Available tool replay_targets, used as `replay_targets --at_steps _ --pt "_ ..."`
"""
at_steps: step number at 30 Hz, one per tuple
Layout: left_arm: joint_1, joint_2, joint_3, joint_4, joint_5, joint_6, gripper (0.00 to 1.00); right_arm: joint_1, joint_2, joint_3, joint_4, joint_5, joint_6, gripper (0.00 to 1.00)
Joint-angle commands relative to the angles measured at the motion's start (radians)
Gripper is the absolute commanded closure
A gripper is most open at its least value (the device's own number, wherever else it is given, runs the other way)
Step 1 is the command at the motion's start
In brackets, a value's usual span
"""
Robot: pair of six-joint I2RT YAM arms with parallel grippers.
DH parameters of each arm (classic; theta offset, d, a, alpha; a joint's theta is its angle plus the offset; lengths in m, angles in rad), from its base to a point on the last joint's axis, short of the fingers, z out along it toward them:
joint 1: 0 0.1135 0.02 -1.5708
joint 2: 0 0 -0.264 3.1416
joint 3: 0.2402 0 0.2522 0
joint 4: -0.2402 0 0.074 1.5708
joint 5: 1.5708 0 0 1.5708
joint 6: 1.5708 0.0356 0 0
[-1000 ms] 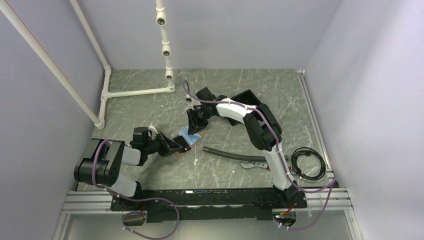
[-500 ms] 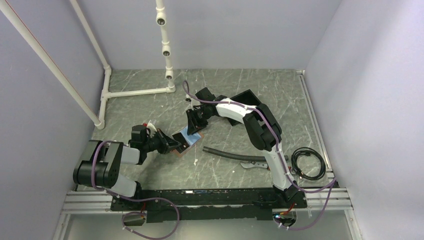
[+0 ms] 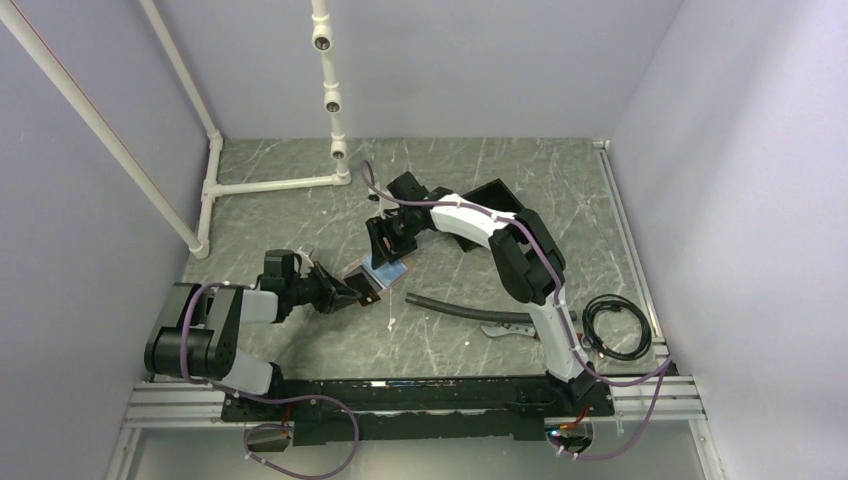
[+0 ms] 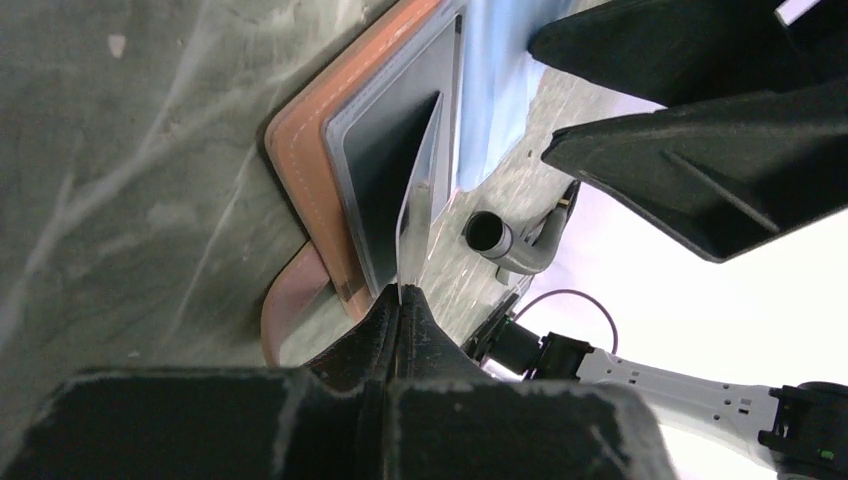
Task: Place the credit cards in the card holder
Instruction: Insert the credit card into the card holder.
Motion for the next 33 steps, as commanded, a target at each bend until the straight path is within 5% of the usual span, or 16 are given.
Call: replay_targets --at_steps 1,9,15,26,33 --pt "0.007 -0.036 0.069 -0.350 -0.037 0.079 1.00 -0.003 -0.013 -0.045 -0.048 0.220 -0.089 0.38" --pt "0.007 -0.283 0.128 -0.635 -0.099 0.117 1.00 0.047 -0.067 -0.261 0.113 0.042 0.057 0.51" --pt "0.007 -0.396 0.121 -0.698 -0.016 0.093 1.00 0.052 -0.157 -0.339 0.228 -0.088 0.183 0.60" --pt "0.006 -0.389 0.195 -0.700 0.008 0.131 1.00 0.022 -0.134 -0.077 -0.085 0.331 -0.052 0.28" --pt "0.007 -0.255 0.207 -0.556 0.047 0.154 1.00 -0.001 -0.049 -0.061 0.003 0.228 -0.065 0.33"
